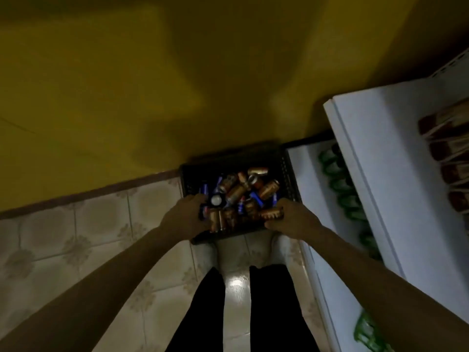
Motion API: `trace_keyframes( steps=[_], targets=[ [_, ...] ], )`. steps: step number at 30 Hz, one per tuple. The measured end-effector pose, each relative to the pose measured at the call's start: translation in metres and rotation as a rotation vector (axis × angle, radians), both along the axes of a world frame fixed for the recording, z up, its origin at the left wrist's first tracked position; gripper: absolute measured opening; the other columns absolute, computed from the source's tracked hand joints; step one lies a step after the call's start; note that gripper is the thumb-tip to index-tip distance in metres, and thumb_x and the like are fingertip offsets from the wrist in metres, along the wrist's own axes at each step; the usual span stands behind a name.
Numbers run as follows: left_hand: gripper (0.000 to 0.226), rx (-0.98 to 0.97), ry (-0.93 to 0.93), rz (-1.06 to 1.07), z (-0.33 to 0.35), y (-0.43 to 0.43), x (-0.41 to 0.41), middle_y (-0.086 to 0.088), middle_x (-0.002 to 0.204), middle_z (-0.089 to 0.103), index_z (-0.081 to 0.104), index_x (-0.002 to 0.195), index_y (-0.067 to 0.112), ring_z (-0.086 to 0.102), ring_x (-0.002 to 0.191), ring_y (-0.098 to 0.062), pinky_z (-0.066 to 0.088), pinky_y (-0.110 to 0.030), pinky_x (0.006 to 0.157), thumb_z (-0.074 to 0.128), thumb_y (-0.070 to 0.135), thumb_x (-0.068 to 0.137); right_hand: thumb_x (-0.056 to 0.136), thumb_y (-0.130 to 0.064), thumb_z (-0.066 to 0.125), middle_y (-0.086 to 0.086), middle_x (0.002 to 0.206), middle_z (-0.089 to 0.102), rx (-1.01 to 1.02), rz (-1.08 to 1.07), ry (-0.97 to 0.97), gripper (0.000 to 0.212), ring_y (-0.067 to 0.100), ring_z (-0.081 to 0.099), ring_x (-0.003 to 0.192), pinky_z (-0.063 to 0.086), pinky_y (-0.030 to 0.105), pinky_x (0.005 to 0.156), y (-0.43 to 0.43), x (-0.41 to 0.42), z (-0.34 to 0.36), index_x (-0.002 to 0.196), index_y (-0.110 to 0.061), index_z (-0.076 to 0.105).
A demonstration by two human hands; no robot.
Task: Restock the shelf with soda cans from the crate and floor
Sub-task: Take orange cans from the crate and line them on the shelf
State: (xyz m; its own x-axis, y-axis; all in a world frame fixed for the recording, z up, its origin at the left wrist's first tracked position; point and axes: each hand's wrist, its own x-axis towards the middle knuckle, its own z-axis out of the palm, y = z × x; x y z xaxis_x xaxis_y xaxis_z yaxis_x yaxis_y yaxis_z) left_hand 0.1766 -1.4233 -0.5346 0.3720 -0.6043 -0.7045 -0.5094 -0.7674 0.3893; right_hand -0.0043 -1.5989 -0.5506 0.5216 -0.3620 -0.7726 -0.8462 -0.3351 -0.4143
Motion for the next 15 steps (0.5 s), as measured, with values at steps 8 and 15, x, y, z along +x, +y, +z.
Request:
trace_keyframes(
  steps=[8,15],
  targets=[
    [0.045,0.117,0.219,0.422,-0.209,0.03,-0.038,-0.001,0.116,0.056,0.05,0.127,0.008,0.056,0.111,-0.018,0.043,-0.025,0.091,0.068,0.009,0.086,0.08,-0.027,0.071,0.007,0.105,0.063,0.076,-0.111,0.123,0.031,0.028,0.061,0.101,0.051,0.039,0.085,0.011,-0.017,-0.224,0.104,-0.022,0.053],
    [0.045,0.085,0.228,0.462,-0.42,0.001,-0.039,-0.003,0.104,0.065,0.052,0.126,0.015,0.063,0.103,-0.026,0.053,-0.027,0.075,0.068,0.022,0.086,0.08,-0.035,0.072,0.008,0.118,0.062,0.034,-0.046,0.012,0.05,0.03,0.059,0.109,0.049,0.044,0.092,0.033,0.038,-0.425,0.123,-0.017,0.054]
  ],
)
